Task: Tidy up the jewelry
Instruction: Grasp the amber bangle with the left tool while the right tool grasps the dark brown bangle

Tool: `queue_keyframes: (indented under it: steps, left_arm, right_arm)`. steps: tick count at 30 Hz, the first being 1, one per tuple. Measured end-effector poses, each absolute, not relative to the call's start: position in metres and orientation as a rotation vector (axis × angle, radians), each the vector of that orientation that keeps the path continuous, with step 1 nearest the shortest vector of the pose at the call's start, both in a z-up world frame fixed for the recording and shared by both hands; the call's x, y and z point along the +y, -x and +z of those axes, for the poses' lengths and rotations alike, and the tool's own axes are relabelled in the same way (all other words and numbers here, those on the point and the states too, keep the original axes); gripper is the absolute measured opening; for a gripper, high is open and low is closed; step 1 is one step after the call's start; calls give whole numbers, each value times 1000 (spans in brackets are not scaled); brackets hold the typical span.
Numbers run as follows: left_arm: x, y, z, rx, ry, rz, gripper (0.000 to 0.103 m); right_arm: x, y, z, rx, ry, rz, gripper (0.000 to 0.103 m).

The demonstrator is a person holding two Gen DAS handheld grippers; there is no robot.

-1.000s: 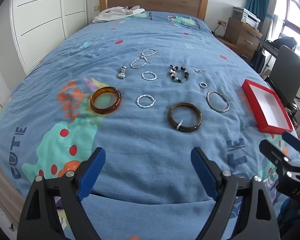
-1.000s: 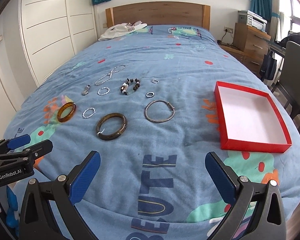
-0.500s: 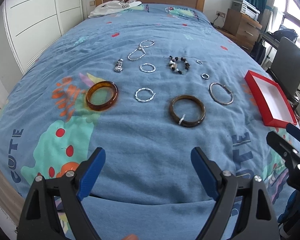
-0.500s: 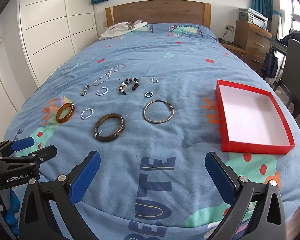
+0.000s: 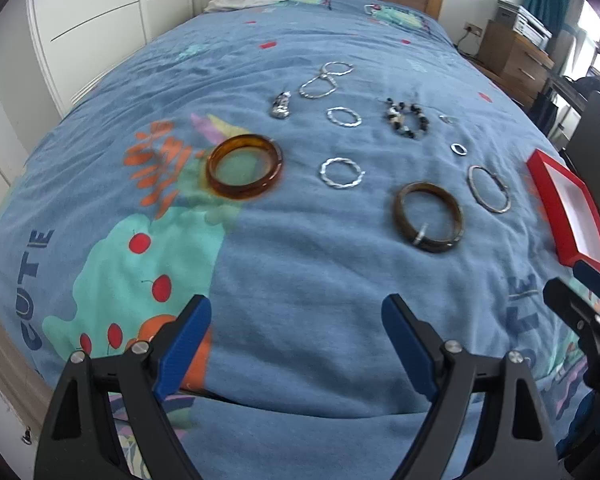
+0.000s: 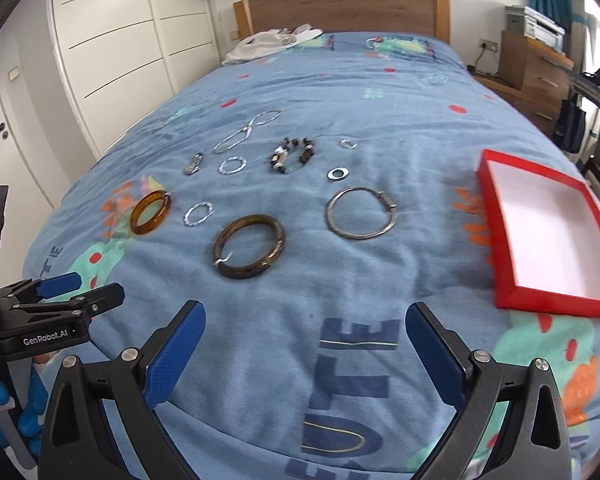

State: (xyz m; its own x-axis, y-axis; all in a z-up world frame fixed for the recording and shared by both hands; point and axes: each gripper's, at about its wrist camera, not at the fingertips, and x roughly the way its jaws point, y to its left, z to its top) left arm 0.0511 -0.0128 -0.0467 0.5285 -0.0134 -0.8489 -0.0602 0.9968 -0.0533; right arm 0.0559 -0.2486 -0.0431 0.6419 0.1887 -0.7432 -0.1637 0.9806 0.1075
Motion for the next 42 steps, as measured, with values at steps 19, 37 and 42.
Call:
queue_keyframes:
  steps: [19, 37, 42]
  left_arm:
    - [49, -144, -78, 1044, 146, 90, 87]
    - [49, -203, -100, 1057, 105, 45, 87]
    - [49, -199, -99, 1029, 111, 40, 79]
  right_arm:
    - [-193, -118, -77, 923, 34, 336, 98]
    - [-167, -167, -107, 992, 60, 361, 95]
    - [-172, -169, -109, 1001, 60, 348, 79]
